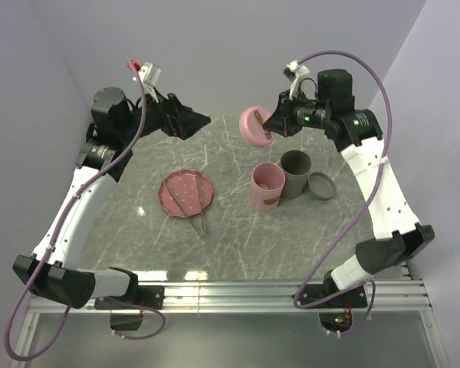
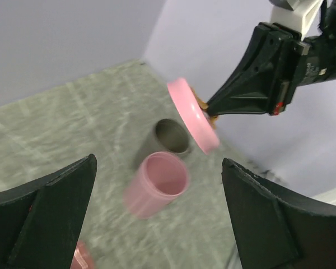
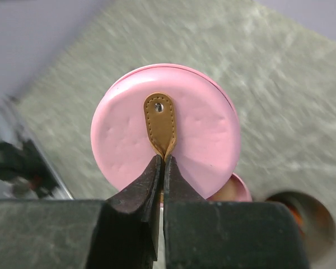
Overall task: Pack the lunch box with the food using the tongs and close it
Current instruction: Put the lid back on the lunch box
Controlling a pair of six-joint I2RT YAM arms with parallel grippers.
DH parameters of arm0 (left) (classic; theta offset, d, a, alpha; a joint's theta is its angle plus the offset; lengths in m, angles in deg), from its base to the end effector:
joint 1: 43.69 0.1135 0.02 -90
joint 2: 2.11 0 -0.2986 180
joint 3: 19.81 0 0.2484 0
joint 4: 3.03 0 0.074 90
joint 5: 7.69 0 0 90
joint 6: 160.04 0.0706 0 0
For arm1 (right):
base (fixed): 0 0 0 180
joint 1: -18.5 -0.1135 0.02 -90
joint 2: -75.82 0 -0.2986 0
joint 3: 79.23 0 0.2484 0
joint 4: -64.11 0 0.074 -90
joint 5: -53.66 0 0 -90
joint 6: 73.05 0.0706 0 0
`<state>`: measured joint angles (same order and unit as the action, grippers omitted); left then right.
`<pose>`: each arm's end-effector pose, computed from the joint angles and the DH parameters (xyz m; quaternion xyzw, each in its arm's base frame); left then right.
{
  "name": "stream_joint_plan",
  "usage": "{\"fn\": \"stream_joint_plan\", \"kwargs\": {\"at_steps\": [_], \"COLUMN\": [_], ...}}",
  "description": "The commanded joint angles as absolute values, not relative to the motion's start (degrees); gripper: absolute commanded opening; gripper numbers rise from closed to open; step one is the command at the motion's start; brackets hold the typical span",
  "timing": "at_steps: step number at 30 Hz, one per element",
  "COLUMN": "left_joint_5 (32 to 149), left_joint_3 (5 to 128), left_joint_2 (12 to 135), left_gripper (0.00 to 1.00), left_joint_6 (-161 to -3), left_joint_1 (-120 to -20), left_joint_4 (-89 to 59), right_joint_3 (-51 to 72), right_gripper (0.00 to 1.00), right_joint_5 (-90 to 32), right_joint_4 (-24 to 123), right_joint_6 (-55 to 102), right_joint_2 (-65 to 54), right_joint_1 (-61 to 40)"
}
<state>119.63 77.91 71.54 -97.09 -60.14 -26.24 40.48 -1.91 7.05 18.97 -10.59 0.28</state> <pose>0.2688 -0.1240 0.5033 0.1655 0.6831 -0.4587 0.5437 0.3009 0.1411 0.4946 -0.2728 0.7692 0.3357 0.4702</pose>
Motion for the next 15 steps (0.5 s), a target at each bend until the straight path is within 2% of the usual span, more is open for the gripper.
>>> {"fn": "stream_joint_plan", "kwargs": {"at_steps": [1, 5, 15], "left_joint_5": [113.61, 111.49, 112.28], "left_joint_3": [83.46, 82.86, 81.35], "left_joint_2": [72.77, 72.25, 70.75], "left_gripper": [0.99, 0.99, 0.99], "left_joint_6": [-84.11, -82.26, -83.31], "left_joint_1": [-59.52, -59.25, -58.9], "left_joint_4": [-39.85, -41.79, -40.47], "right_joint_3": [46.71, 45.67, 40.84], "right_gripper": [0.0, 0.0, 0.0], "right_joint_5": [-9.26, -15.58, -21.75], "right_joint_4": [-13.28, -16.13, -17.1], "right_joint_6": [5.1, 0.96, -1.68], "right_joint_2": [-15.66, -16.73, -17.78], "right_joint_1": [0.22, -1.36, -5.14]}}
